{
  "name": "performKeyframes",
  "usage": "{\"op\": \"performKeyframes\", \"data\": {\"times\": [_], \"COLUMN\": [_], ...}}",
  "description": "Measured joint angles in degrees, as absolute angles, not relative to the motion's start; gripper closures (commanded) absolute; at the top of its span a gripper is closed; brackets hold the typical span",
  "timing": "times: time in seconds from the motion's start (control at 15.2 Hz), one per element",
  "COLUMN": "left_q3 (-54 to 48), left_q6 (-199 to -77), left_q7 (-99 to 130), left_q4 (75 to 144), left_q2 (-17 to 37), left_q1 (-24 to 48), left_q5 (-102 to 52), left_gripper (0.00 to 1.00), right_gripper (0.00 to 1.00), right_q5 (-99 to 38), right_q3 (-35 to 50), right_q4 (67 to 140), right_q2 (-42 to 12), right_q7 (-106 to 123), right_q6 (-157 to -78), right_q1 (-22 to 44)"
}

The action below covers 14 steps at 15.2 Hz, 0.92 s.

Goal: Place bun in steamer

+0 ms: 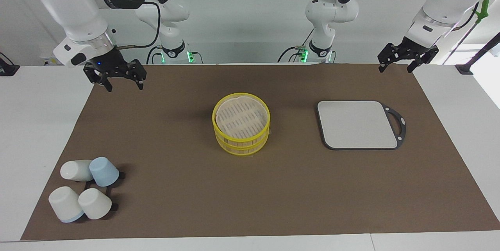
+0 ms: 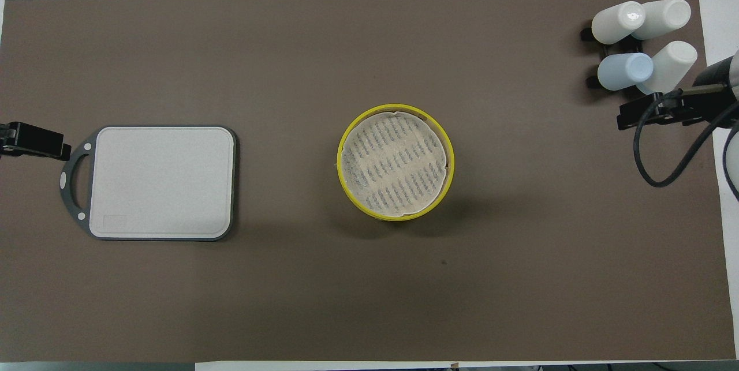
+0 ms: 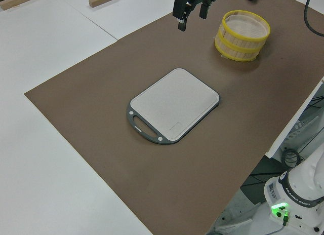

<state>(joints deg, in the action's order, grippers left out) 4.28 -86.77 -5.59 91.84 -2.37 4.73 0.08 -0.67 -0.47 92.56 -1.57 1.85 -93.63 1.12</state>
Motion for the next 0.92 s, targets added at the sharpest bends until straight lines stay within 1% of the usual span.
{"op": "performKeyframes", "data": {"times": [0.92], "left_q3": [4.23], "left_q6": [-86.77], "left_q7": [-5.59], "left_q4": [91.84], "left_q2": [-2.37], "left_q1": [4.73], "left_q5": [0.08], "left_gripper": [0.00], "right_gripper": [0.00], "right_q5": [0.68], "right_q3": [-0.46], "right_q4": [92.68], "right_q2": [-1.58], "right_q7": [3.90], "right_q6": [-93.63], "right_q1": [1.12]}}
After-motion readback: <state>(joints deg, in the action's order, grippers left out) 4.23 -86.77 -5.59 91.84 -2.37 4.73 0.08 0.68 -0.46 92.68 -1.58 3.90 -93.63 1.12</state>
